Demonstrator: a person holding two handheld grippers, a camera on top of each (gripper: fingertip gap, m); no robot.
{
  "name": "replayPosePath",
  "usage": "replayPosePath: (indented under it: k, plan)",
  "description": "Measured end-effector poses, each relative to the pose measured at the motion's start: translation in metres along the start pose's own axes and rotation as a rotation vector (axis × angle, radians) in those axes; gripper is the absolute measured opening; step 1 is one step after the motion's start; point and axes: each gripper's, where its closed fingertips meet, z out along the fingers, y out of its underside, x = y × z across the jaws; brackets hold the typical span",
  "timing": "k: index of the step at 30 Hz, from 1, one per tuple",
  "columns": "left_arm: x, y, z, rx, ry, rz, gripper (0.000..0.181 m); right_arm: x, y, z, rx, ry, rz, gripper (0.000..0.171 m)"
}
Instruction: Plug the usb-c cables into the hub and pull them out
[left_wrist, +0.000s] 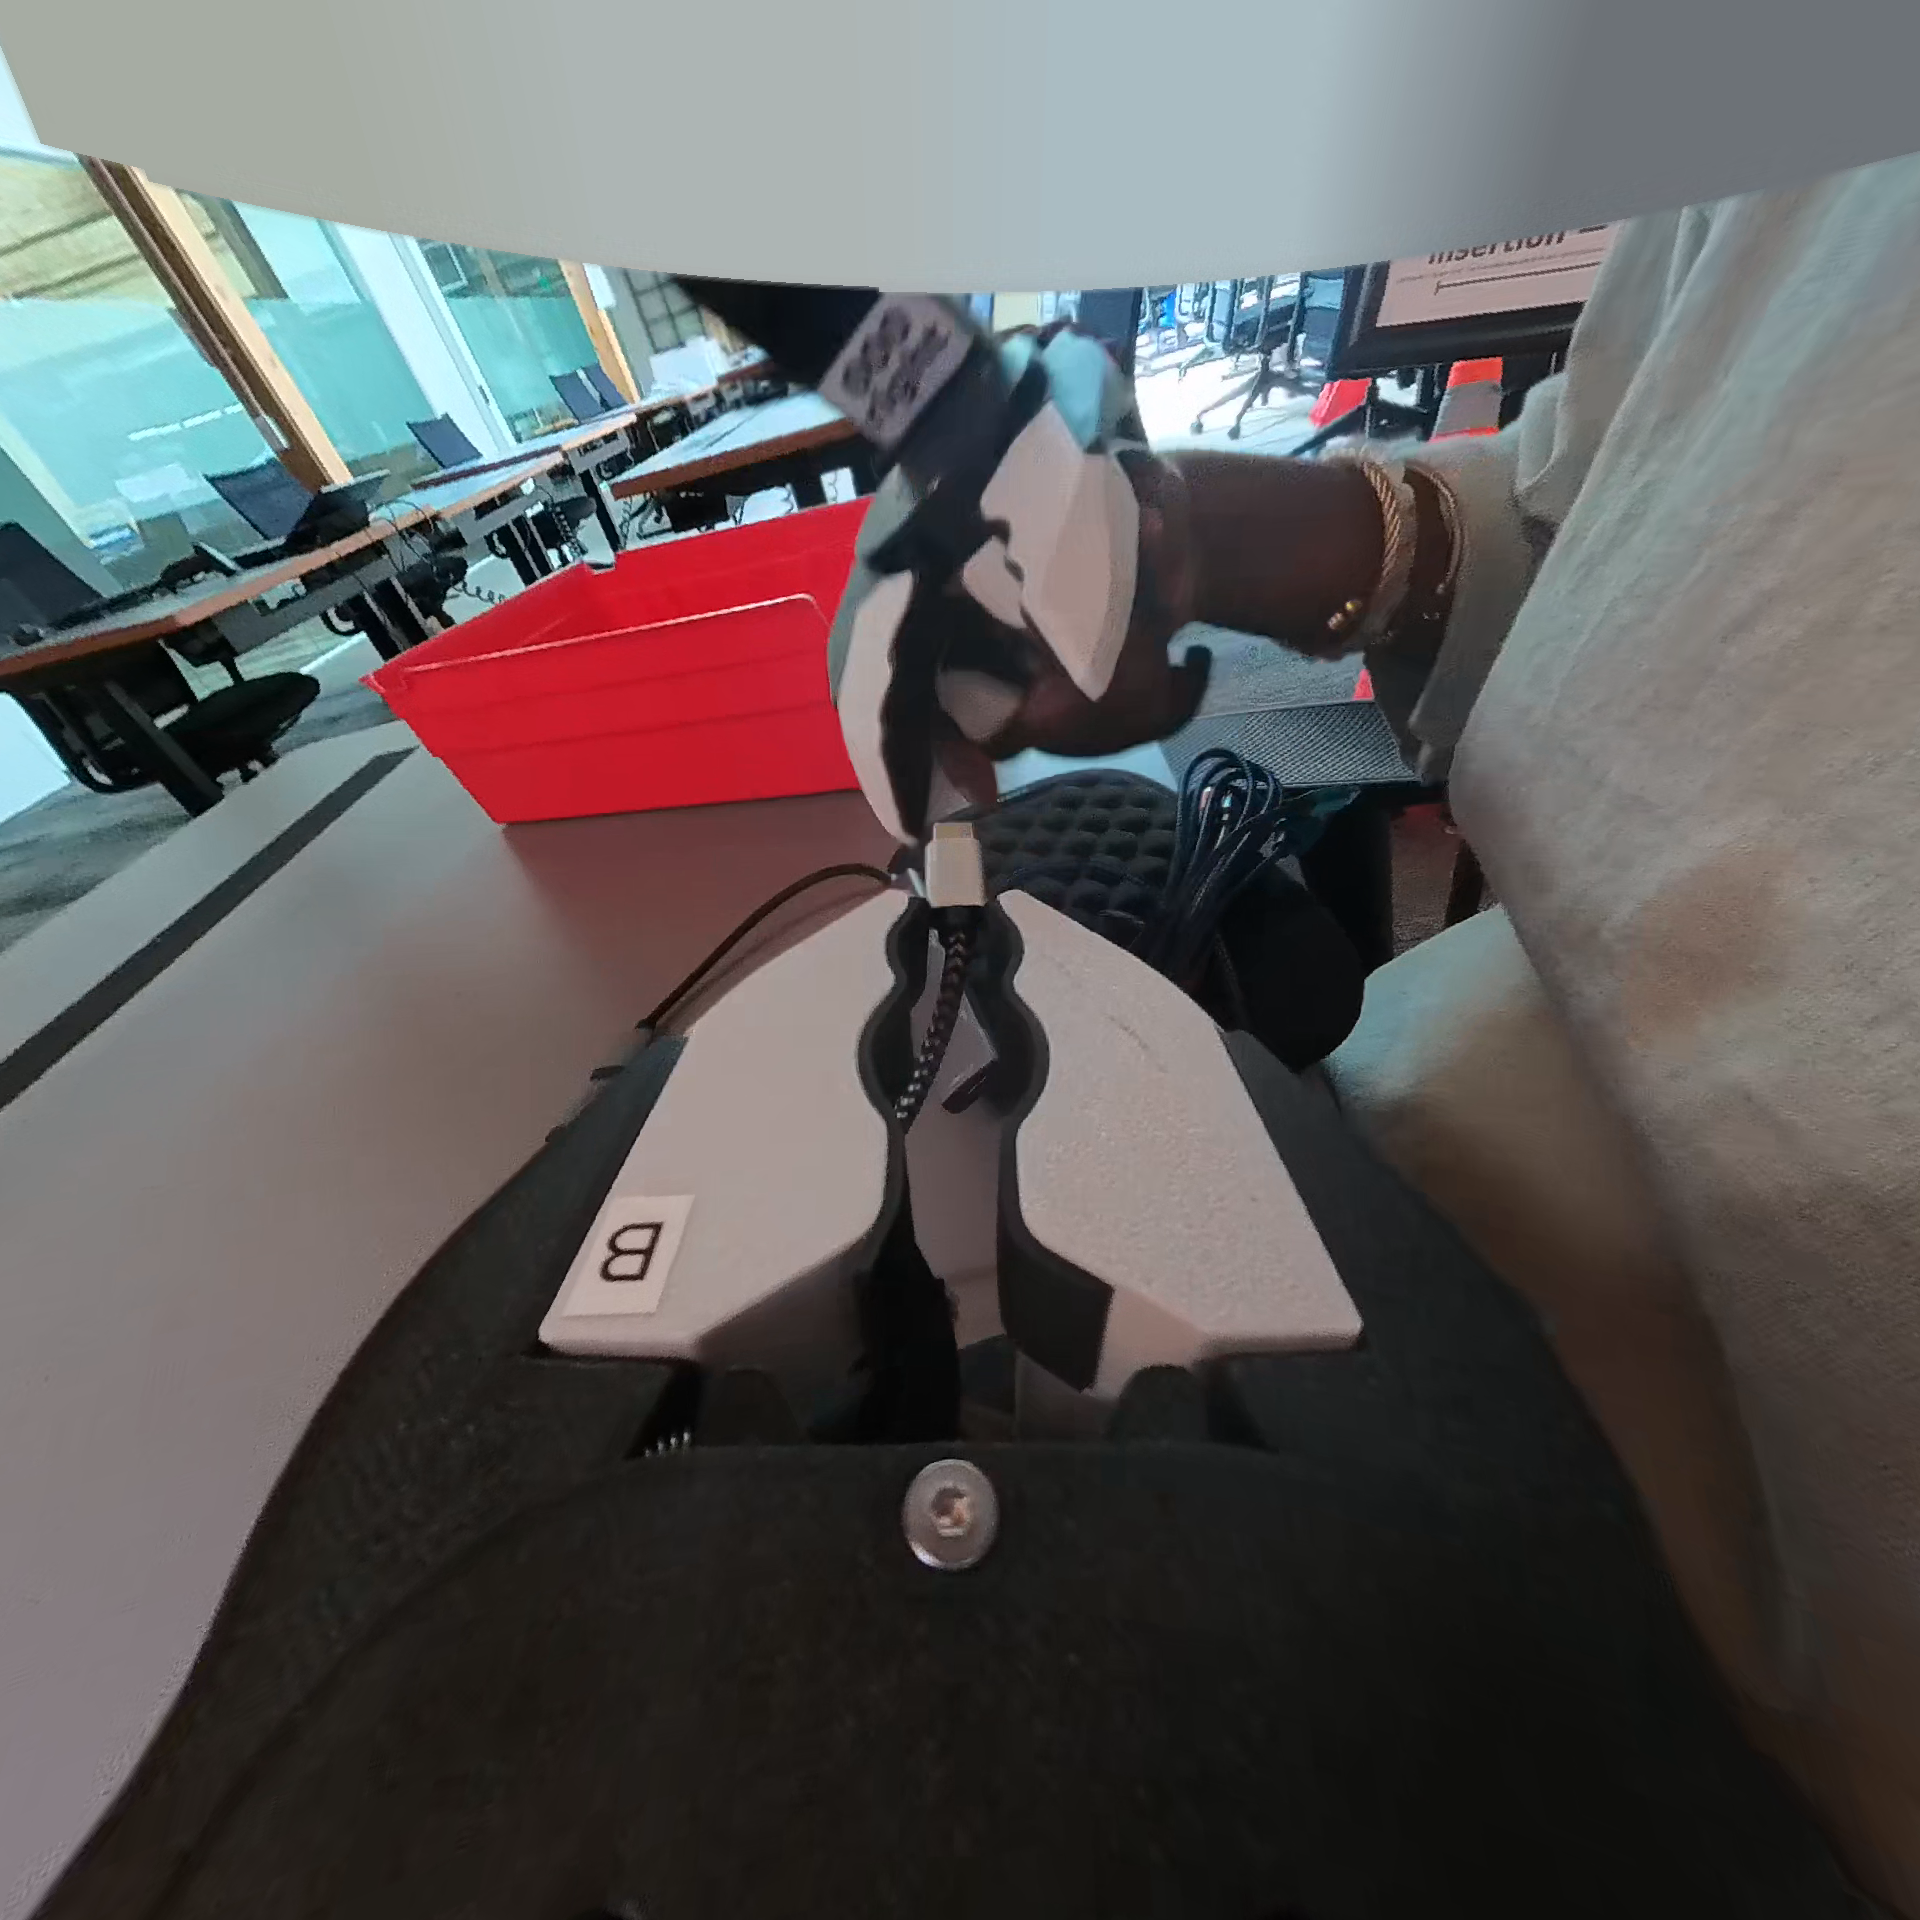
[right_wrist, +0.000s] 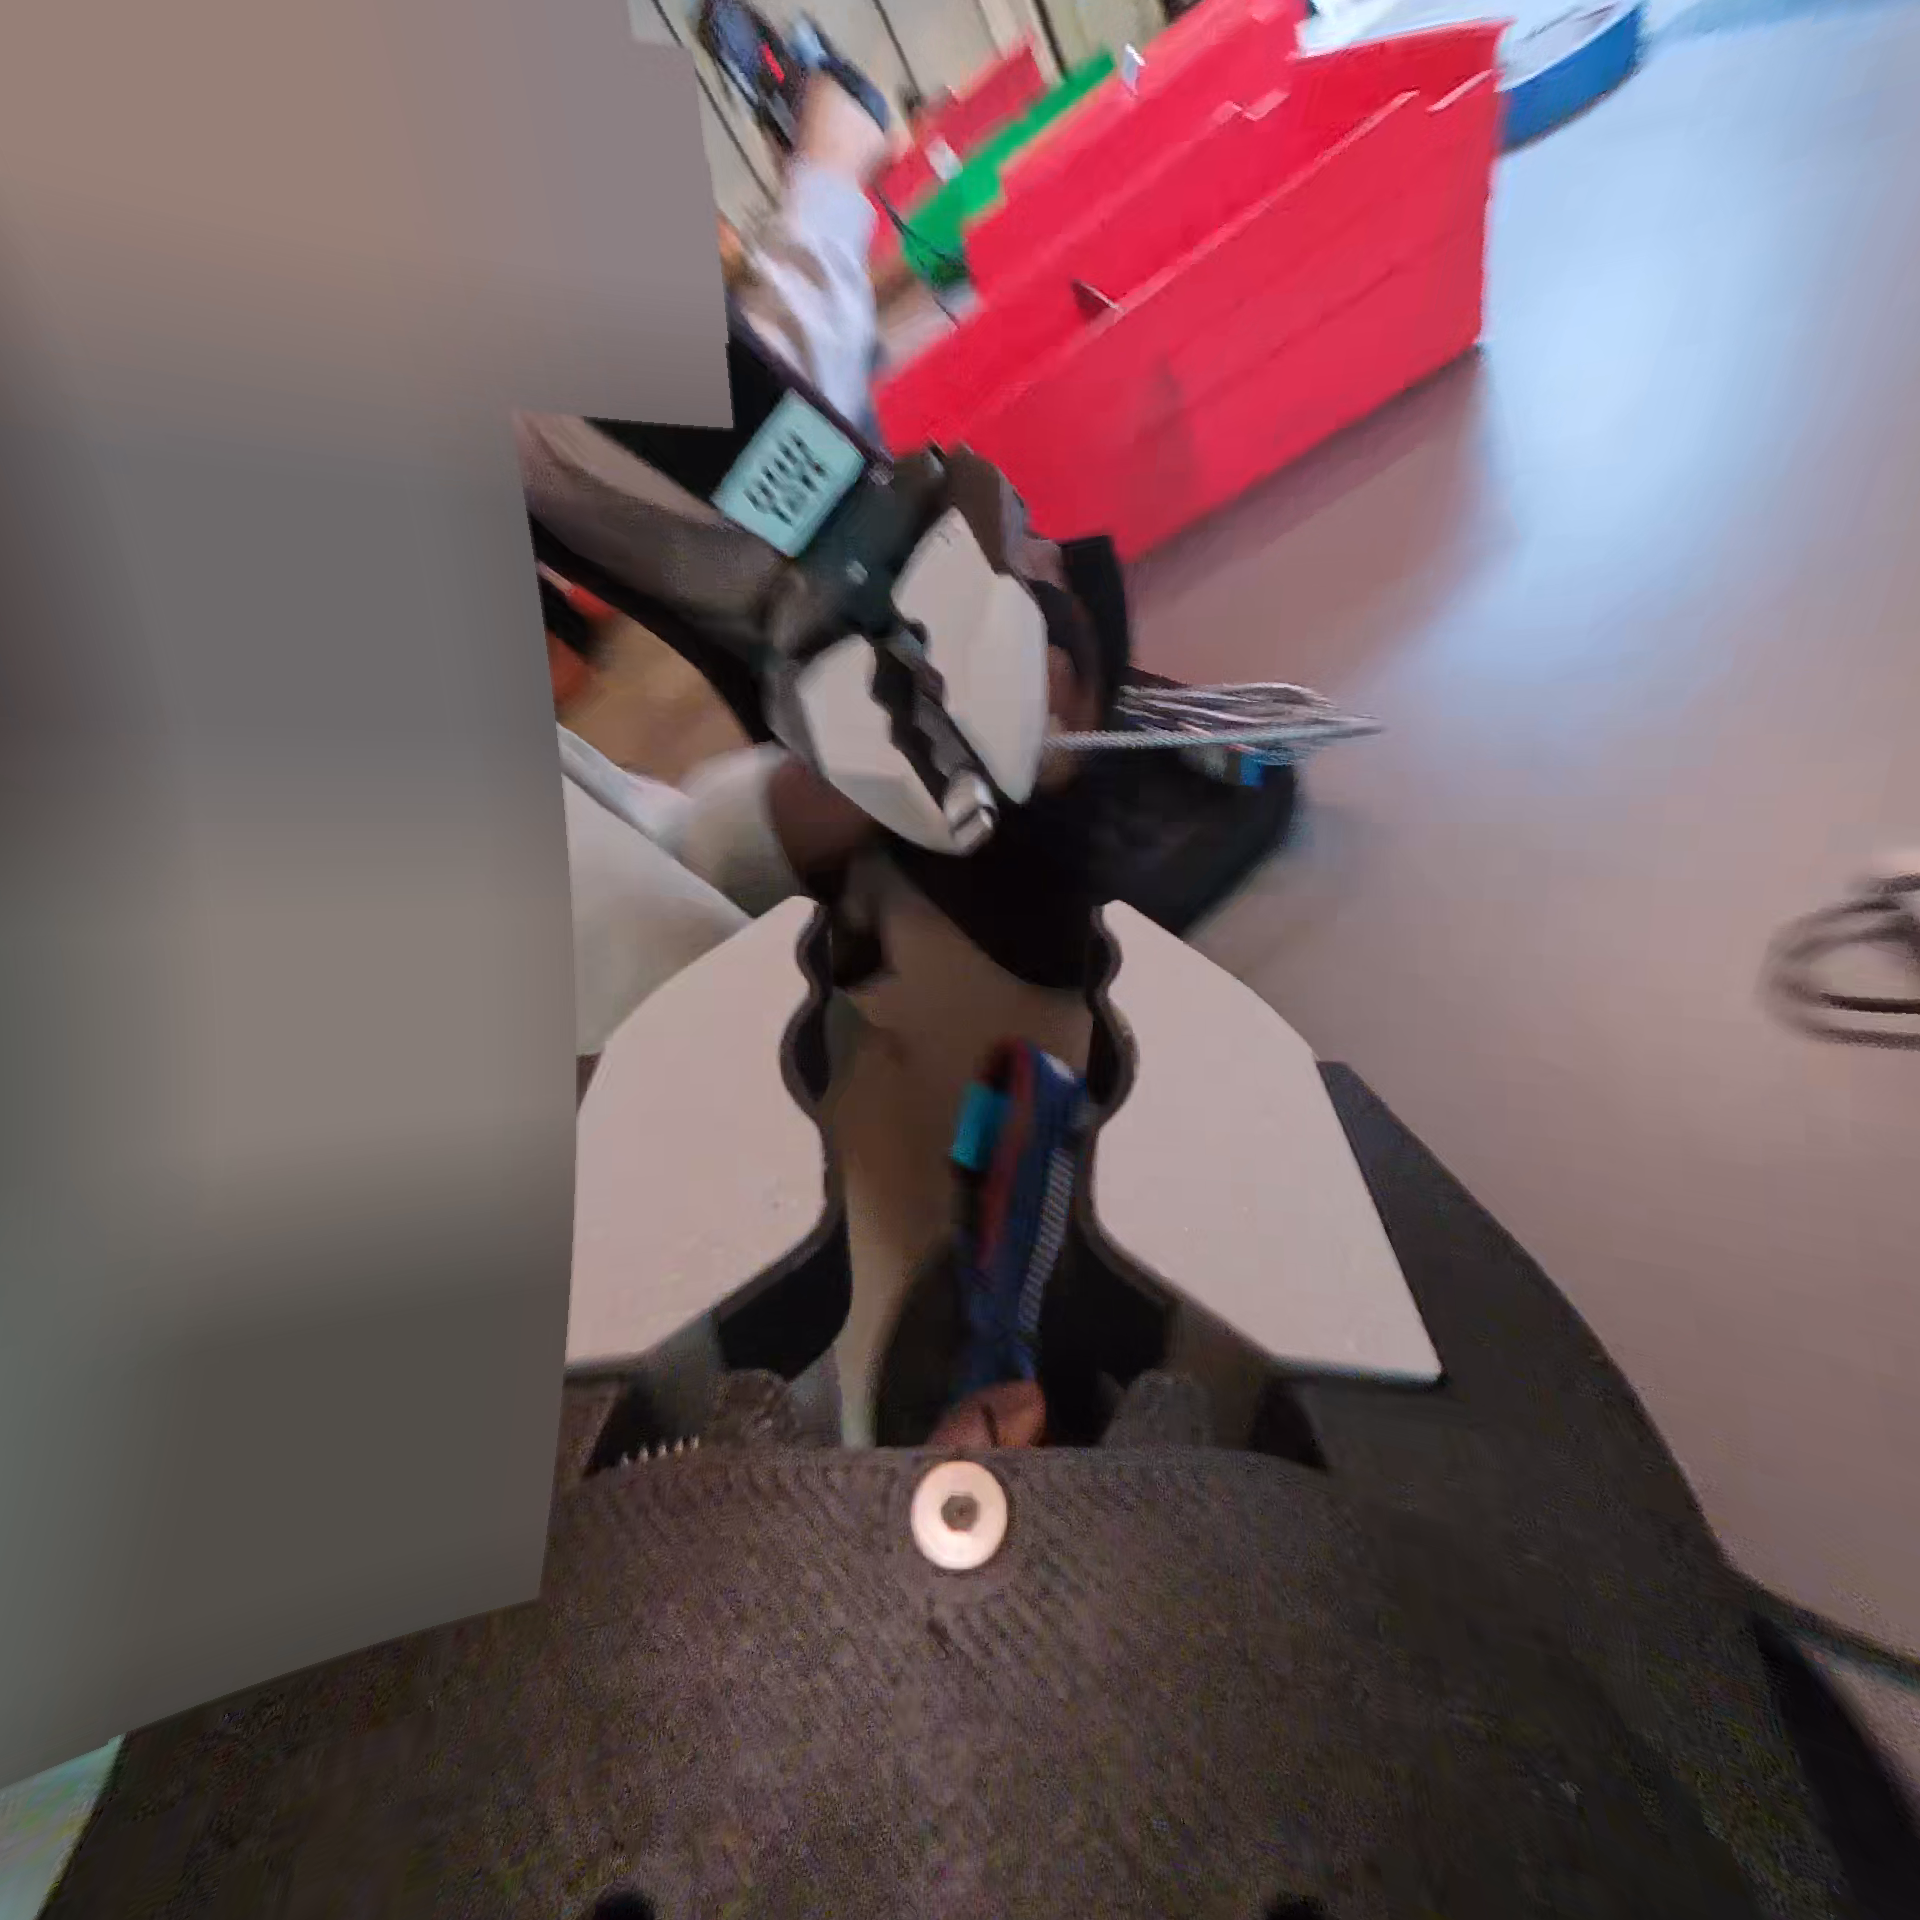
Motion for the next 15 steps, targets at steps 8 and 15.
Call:
replayPosePath:
  k: [8,15]
  plan:
    - [-0.008,0.018,0.005,-0.128,-0.038,-0.052,0.011,0.049,0.035,-0.018,-0.471,0.137,-0.392,0.045]
    - [-0.009,0.024,0.002,-0.162,-0.014,-0.137,0.01,0.074,0.066,0.002,-0.782,-0.094,-0.346,0.038]
